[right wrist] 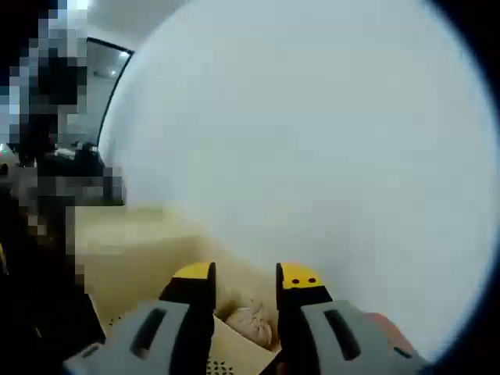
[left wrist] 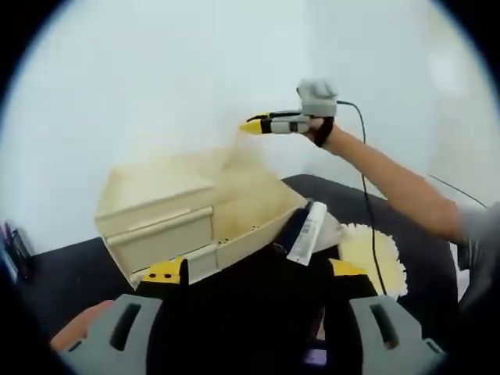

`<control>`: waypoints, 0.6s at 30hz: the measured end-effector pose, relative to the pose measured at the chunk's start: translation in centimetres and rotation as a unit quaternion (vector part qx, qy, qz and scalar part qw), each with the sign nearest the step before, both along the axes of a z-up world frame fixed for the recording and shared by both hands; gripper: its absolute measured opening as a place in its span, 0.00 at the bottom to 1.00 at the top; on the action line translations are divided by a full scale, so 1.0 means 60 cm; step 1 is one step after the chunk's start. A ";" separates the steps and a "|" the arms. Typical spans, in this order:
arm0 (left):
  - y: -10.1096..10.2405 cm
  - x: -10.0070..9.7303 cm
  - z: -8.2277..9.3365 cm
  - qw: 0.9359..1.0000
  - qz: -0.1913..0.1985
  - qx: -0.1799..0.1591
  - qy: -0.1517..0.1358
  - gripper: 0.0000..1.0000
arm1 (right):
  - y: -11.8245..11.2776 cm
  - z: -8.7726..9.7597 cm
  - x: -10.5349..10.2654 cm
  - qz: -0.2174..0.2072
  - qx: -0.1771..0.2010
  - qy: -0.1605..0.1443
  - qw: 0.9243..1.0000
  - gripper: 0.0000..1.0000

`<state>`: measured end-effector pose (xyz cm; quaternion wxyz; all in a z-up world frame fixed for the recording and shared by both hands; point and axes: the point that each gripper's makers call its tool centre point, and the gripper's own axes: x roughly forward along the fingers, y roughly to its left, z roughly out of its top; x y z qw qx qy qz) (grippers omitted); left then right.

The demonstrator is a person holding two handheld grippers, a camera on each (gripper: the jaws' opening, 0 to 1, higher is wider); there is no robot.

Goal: Open the drawer, pick up the cosmetic bottles from the table one by one, place them into the drawer, release the gripper, close the drawer, and move the gripper away

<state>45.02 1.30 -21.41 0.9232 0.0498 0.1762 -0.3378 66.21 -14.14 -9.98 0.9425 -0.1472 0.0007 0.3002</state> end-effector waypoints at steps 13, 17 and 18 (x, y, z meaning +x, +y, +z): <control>-0.035 -0.016 0.024 0.999 -0.032 0.006 -0.027 0.65 | -0.060 0.035 -0.145 -0.029 -0.061 -0.002 0.998 0.35; -0.037 -0.021 0.021 0.999 -0.035 0.012 -0.027 0.66 | -0.078 0.032 -0.184 -0.028 -0.068 0.003 0.997 0.36; -0.038 -0.023 0.021 0.999 -0.037 0.011 -0.025 0.66 | -0.082 0.029 -0.195 -0.026 -0.068 0.007 0.997 0.36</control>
